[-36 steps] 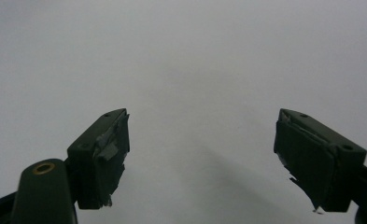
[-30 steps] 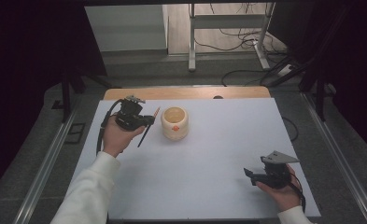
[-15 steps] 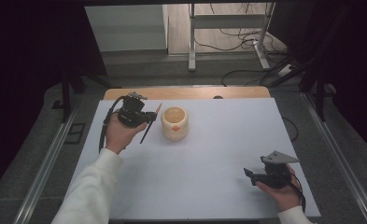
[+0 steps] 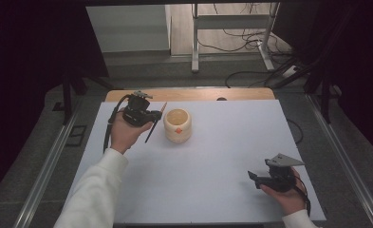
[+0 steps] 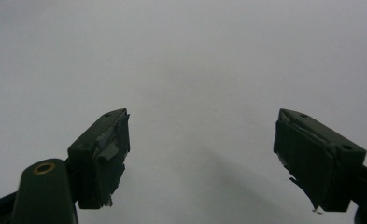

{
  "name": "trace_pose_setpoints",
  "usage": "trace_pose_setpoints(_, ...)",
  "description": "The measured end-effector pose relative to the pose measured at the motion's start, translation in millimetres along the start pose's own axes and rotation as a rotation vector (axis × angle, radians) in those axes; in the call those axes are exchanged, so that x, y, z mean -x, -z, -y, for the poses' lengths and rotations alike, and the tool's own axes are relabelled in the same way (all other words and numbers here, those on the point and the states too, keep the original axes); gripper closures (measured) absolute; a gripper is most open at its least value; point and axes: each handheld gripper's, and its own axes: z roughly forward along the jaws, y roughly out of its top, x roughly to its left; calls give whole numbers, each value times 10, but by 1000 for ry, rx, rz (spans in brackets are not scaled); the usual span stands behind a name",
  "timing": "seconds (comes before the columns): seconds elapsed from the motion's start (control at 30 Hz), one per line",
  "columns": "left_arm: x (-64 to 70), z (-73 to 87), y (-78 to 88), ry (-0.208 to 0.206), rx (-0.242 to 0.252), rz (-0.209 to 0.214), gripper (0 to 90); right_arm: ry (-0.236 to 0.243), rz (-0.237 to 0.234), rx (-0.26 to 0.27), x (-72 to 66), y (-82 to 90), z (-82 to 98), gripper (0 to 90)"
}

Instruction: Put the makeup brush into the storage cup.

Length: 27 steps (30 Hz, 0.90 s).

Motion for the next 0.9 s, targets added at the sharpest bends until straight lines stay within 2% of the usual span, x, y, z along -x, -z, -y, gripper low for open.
trace_pose_setpoints(0.27,4,-26,-29,5,6,17,836,2,-1,-4,0,-5,2,190)
trace_pose_setpoints(0.9,97,-159,-64,-15,46,22,836,6,-1,-10,-1,-13,5,190)
